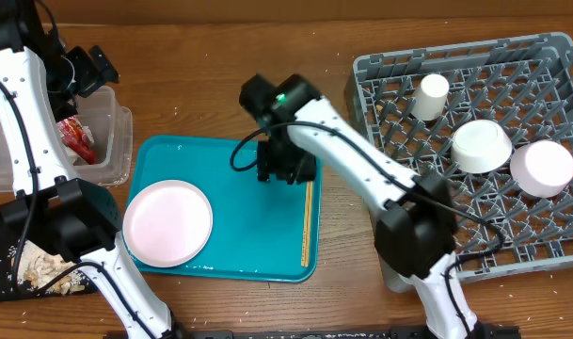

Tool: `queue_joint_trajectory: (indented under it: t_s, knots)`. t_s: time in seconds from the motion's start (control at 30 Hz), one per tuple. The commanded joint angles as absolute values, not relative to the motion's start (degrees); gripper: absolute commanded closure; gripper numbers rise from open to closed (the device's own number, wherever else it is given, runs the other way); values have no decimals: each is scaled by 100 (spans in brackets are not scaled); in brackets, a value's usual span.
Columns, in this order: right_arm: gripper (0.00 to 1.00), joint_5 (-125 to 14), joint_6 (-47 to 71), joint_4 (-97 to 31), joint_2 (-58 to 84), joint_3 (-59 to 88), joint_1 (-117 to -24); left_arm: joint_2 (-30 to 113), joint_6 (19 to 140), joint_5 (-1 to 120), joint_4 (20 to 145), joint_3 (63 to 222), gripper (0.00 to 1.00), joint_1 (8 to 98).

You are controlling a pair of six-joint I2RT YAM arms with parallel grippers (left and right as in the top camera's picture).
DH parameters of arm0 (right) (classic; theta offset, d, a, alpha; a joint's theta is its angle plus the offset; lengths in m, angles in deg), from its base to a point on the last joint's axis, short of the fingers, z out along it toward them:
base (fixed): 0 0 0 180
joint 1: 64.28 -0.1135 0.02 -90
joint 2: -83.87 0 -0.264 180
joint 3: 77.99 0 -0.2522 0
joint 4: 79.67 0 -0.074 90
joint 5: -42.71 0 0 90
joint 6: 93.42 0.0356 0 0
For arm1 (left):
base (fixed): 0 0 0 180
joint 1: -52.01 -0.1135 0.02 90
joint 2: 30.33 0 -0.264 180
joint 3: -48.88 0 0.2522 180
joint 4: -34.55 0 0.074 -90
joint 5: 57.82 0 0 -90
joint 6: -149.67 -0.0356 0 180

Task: Sort waste into correct bins and load items into the dishwasher
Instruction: 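Reach the right gripper to the wooden chopsticks and grasp them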

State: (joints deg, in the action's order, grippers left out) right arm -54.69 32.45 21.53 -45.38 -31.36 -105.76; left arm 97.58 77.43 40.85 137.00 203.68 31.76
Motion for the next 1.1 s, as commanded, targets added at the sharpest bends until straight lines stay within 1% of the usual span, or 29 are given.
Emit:
queue_joint_trajectory:
  t_s: [0.0,0.37,0.67,0.7,0.73,0.77,0.97,1.07]
  knots:
    - [39,-5159,3737,2116,-4756,-2935,-10604,9706,7653,4032,13691,20444,0,3216]
    - [36,-5078,3571,1012,-4800,-1532,-10602,9706,7655,4032,13691,20444,0,3216]
    - [35,-5183,3523,802,-4800,-1518,-10617,9706,7655,4032,13691,20444,0,3216]
    - [36,-5163,3514,781,-4800,-1518,-10617,9706,7653,4032,13691,20444,0,3216]
    - [41,-5082,3512,792,-4798,-1521,-10617,9706,7653,4032,13691,20444,0,3216]
    - [43,-4995,3516,894,-4783,-1540,-10617,9706,7653,4032,13691,20444,0,3216]
    - [43,-4774,3512,1417,-4477,-2019,-10606,9706,7655,4032,13691,20444,0,3216]
    - [43,-4890,3372,1358,-4365,-2061,-10663,9706,7653,4032,13691,20444,0,3216]
